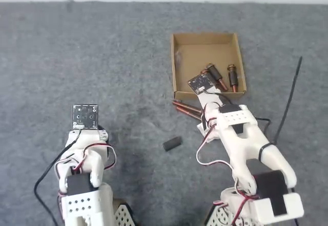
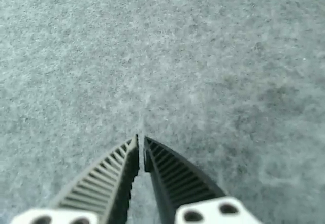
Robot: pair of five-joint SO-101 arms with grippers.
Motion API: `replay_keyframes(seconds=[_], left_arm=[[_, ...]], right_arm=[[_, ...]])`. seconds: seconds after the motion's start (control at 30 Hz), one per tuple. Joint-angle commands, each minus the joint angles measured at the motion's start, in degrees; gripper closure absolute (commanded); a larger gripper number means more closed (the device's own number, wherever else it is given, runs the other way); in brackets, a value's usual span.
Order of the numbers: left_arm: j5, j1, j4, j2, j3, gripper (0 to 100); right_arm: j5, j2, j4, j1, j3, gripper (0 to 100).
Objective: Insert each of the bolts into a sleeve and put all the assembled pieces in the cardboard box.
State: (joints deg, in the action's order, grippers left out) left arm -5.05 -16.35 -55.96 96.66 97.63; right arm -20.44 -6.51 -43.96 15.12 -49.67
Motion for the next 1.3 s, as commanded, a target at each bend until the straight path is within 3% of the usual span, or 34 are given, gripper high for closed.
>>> replay_keyframes(seconds=[0.0, 0.07, 0.27, 0.4, 0.53, 0.7, 0.83, 1.0, 1.27], left_arm=[[-0.44, 0.0, 0.26, 1.14, -0.66, 99], [-0.44, 0.0, 0.26, 1.14, -0.66, 99], [-0.44, 0.0, 0.26, 1.14, -0.66, 99], [-0.44, -0.09, 0.26, 1.14, -0.66, 99], [-0.44, -0.18, 0.26, 1.14, -0.66, 99], [-0.44, -0.18, 0.26, 1.14, -0.66, 99], [0.18, -0.88, 5.01, 1.23, -0.66, 99], [6.59, -2.11, 6.77, 1.23, -0.75, 99], [5.36, 1.41, 9.05, 0.7, -4.88, 99]], right_arm=[[-1.49, 1.71, -0.4, 0.92, 2.64, 94.9], [-1.49, 1.71, -0.57, 0.92, 2.64, 99.8], [0.18, 1.36, -1.36, 0.48, 2.64, 99.2], [8.62, 1.01, -1.36, -1.89, 3.16, 99.1], [16.79, -2.51, -3.3, -9.1, 3.96, 99.1], [10.46, -9.01, -3.21, -17.45, 3.25, 99.1], [11.6, -11.91, 0.22, -21.32, 0.35, 99.1], [13.01, -12.44, 2.24, -22.64, 0.0, 99.1], [13.1, -10.51, 4.62, -24.22, 0.0, 99.1]])
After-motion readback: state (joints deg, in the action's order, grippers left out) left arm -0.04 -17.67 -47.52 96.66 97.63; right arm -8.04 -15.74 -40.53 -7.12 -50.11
